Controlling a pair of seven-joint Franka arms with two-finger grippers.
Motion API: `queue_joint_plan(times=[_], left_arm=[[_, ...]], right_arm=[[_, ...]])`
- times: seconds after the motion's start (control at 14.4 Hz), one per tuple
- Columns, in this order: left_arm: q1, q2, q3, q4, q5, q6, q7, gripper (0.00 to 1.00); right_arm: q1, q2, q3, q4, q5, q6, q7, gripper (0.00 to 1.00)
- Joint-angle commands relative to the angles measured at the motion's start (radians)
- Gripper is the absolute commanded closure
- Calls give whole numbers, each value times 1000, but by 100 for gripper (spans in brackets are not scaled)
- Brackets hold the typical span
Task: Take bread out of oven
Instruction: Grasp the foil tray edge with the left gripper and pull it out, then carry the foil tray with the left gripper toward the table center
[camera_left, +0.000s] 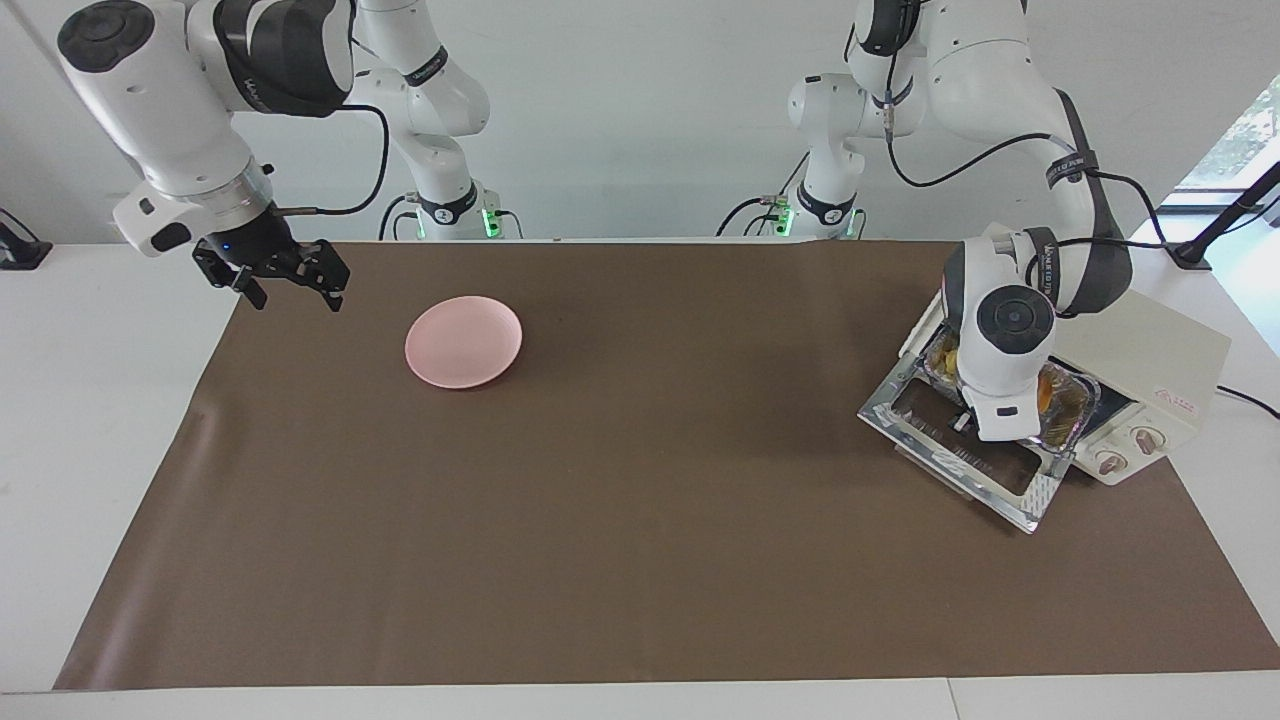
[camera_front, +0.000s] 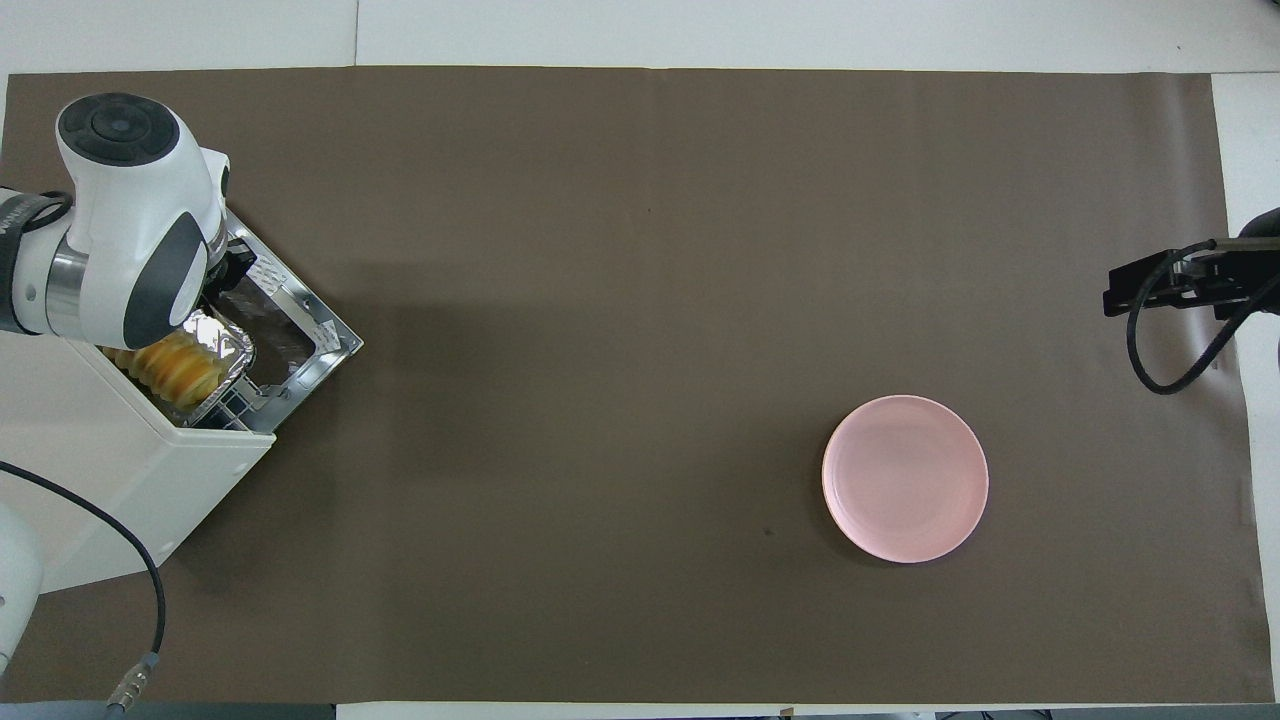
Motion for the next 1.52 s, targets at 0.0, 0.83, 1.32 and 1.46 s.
queue_joint_plan(times=[0.0, 0.83, 1.32, 1.46], left_arm=[[-50, 43, 2, 115, -46, 9, 7, 100], [-427, 112, -1, 282, -368, 0, 13, 100], [-518, 97, 2, 232, -421, 17, 25, 100], [-547, 91, 2, 218, -421, 25, 153, 100]], right_arm=[[-5, -16, 7, -14, -17, -7, 5, 0], [-5, -16, 7, -16, -17, -7, 5, 0], [-5, -16, 7, -14, -17, -7, 3, 0], [-5, -16, 7, -14, -17, -7, 5, 0]])
